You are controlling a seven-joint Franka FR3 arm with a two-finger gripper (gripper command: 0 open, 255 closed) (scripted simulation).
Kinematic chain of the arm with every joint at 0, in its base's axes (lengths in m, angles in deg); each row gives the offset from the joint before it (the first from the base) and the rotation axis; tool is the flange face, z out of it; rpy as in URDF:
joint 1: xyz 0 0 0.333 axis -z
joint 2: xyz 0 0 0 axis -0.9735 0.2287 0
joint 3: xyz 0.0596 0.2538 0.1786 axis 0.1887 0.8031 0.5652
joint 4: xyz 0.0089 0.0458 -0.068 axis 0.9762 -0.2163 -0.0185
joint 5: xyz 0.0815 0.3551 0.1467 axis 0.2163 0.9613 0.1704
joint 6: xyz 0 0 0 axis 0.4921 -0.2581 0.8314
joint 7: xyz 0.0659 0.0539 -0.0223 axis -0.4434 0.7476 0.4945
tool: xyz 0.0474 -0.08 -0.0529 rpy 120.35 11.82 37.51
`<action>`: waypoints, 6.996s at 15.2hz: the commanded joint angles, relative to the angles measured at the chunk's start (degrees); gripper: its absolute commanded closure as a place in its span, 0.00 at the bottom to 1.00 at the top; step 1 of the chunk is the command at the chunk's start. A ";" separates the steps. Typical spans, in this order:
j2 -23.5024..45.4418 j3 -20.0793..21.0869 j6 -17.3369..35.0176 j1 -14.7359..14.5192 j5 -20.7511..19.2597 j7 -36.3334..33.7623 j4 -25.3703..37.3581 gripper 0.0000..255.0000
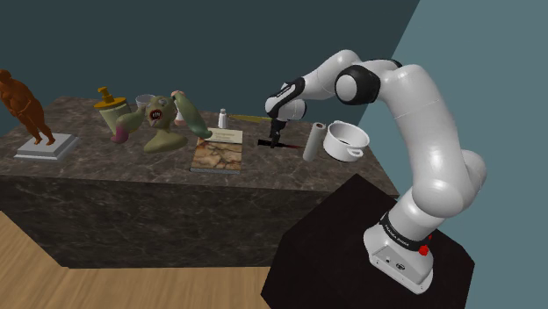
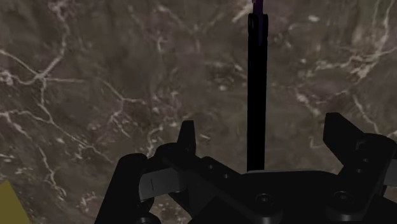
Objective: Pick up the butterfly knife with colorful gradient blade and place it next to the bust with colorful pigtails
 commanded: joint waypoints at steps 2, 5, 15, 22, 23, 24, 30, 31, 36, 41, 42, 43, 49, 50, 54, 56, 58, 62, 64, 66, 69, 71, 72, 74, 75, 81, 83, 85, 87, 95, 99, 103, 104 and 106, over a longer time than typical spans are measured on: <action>1.18 0.20 0.46 0.08 0.12 0.05 0.76 0.00; 1.19 0.20 0.45 0.08 0.12 0.04 0.77 0.00; 1.17 0.20 0.45 0.08 0.12 0.04 0.75 1.00; -0.84 -0.17 -0.50 -0.19 -0.14 -0.21 -0.33 1.00; -1.50 -0.30 -0.83 -0.28 -0.23 -0.30 -0.67 1.00; -2.16 -0.42 -1.17 -0.37 -0.32 -0.40 -0.99 1.00; -5.95 -1.19 -3.35 -0.91 -0.97 -1.03 -2.62 1.00; -6.56 -1.32 -3.74 -1.00 -1.09 -1.14 -2.85 1.00; -9.51 -1.97 -5.78 -1.44 -1.73 -1.75 -3.76 1.00; -12.29 -2.60 -7.98 -1.85 -2.42 -2.40 -4.33 1.00; -12.83 -2.72 -8.44 -1.93 -2.57 -2.53 -4.40 1.00; -13.36 -2.85 -8.90 -2.00 -2.71 -2.67 -4.46 1.00; -16.37 -3.54 -11.79 -2.43 -3.61 -3.51 -4.54 1.00; -16.85 -3.65 -12.30 -2.50 -3.77 -3.65 -4.50 1.00; -18.68 -4.07 -14.36 -2.74 -4.38 -4.22 -4.23 1.00; -19.55 -4.26 -15.42 -2.85 -4.68 -4.51 -4.01 1.00; -20.39 -4.45 -16.50 -2.95 -4.98 -4.79 -3.74 1.00; -21.96 -4.79 -18.73 -3.12 -5.57 -5.36 -3.02 1.00; -22.69 -4.95 -19.88 -3.19 -5.85 -5.64 -2.58 1.00; -23.38 -5.10 -21.04 -3.25 -6.13 -5.92 -2.09 1.00; -24.36 -5.31 -22.82 -3.33 -6.52 -6.33 -1.23 1.00; -24.96 -5.43 -24.04 -3.37 -6.78 -6.59 -0.59 1.00; -25.24 -5.49 -24.66 -3.38 -6.90 -6.73 -0.24 1.00; -25.75 -5.59 -25.81 -3.41 -7.12 -6.97 0.44 1.00; -26.08 -5.36 -25.45 -4.36 -7.33 -8.13 -0.08 1.00; -27.02 -3.86 -23.93 -9.90 -8.54 -15.28 -1.54 1.00; -26.94 -3.35 -23.65 -11.67 -8.92 -17.69 -1.42 1.00; -26.67 -2.83 -23.50 -13.42 -9.30 -20.11 -1.00 1.00; -26.20 -2.33 -23.46 -15.15 -9.66 -22.52 -0.27 1.00; -22.28 -0.40 -24.69 -21.70 -11.08 -32.03 5.92 1.00; -18.97 0.42 -26.29 -24.78 -11.74 -36.62 11.26 1.00; -14.51 1.14 -28.81 -27.68 -12.38 -41.10 18.63 1.00; -13.17 1.31 -29.63 -28.37 -12.53 -42.20 20.89 1.00; -10.10 1.63 -31.58 -29.69 -12.83 -44.39 26.09 1.00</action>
